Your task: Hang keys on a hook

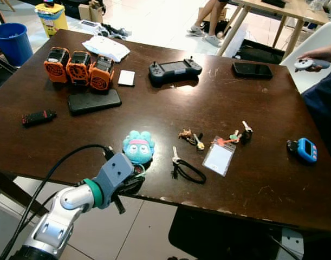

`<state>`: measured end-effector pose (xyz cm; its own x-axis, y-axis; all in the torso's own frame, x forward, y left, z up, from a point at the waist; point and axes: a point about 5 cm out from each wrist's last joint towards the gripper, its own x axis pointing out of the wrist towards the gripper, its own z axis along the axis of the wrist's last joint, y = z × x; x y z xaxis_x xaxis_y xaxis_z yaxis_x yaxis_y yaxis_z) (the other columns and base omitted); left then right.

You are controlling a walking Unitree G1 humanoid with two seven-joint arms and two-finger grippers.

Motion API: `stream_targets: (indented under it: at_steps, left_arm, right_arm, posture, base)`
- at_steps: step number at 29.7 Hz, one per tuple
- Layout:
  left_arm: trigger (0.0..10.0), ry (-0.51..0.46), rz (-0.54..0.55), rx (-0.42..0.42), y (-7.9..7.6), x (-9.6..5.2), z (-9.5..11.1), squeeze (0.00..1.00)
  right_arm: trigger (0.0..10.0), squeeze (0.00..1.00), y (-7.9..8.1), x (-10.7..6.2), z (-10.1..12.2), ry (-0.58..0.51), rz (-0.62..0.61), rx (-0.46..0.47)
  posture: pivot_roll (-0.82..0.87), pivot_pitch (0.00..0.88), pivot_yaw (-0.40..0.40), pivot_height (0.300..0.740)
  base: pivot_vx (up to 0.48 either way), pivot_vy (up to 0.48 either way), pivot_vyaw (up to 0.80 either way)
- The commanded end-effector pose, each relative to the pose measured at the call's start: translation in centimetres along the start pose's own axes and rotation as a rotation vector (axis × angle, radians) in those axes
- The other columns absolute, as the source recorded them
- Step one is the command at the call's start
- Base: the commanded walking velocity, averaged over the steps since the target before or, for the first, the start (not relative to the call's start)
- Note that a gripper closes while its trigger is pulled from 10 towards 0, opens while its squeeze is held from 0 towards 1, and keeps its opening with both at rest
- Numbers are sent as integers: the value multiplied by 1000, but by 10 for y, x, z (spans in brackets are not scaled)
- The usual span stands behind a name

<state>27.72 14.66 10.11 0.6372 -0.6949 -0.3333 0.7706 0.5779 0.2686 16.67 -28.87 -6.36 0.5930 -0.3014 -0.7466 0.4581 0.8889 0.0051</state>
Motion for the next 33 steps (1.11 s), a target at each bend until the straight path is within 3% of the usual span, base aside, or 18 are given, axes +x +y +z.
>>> stream_targets:
  at_steps: [1,5,9,11,12,13,14,15,16,17,18,20,21,23,25,33]
  left_arm:
    - [0,69,-7,-40,-4,-2,-16,0]
    - [0,49,5,-42,-1,-4,-13,0]
    - [0,-64,10,-85,4,-6,3,0]
    - [0,-130,13,-110,7,-8,12,0]
    - [0,-232,16,-146,11,-11,28,0]
    - [0,-232,16,-146,11,-11,28,0]
    - [392,-339,15,-177,16,-16,44,0]
    - [2667,-447,17,-182,22,-23,63,0]
    - [2667,-447,17,-182,22,-23,63,0]
    - [4510,-543,19,-172,27,-31,81,0]
    - [9333,-591,21,-159,30,-36,91,0]
    - [9333,-591,21,-159,30,-36,91,0]
    - [10000,-636,36,-130,34,-42,102,0]
    - [10000,-664,73,-73,40,-47,115,0]
    - [10000,-658,108,-70,44,-47,117,0]
    - [10000,-657,130,-141,43,-44,117,0]
  right_arm:
    - [10000,0,-3,-2,-8,33,-7,-12]
    - [10000,0,-3,-2,-8,35,-7,-12]
    - [10000,0,-3,-2,-9,39,-6,-13]
    - [10000,0,-2,-2,-10,41,-5,-13]
    - [10000,0,-1,-2,-10,41,-3,-13]
    - [10000,0,-1,-2,-10,41,-3,-13]
    - [10000,0,0,-2,-10,41,-1,-13]
    - [10000,0,1,-2,-10,40,1,-12]
    - [10000,0,1,-2,-10,40,1,-12]
    - [10000,0,2,-1,-10,40,3,-11]
    - [10000,0,2,-1,-10,40,5,-11]
    - [10000,0,2,-1,-10,40,5,-11]
    - [10000,0,3,-1,-9,40,6,-10]
    - [10000,0,5,-1,-9,40,11,-10]
    - [10000,0,7,-1,-10,42,17,-11]
    - [10000,0,9,-1,-11,45,25,-14]
  posture:
    - [49,86,-12,740]
    - [49,88,-11,740]
    - [48,88,-11,740]
    - [49,87,-10,740]
    - [49,85,-10,740]
    - [49,85,-10,740]
    - [49,85,-10,740]
    - [49,85,-10,740]
    - [49,85,-10,740]
    - [53,82,-9,740]
    - [53,82,-9,740]
    - [53,82,-9,740]
    - [57,81,-9,740]
    - [66,82,-12,740]
    - [65,83,-12,740]
    - [68,86,-14,740]
  base:
    - [0,0,0]
    - [0,0,0]
    - [0,0,0]
    - [0,0,0]
    - [0,0,0]
    - [0,0,0]
    - [0,0,0]
    - [0,0,0]
    - [0,0,0]
    - [0,0,0]
    - [0,0,0]
    - [0,0,0]
    - [0,0,0]
    - [0,0,0]
    - [0,0,0]
    - [0,0,0]
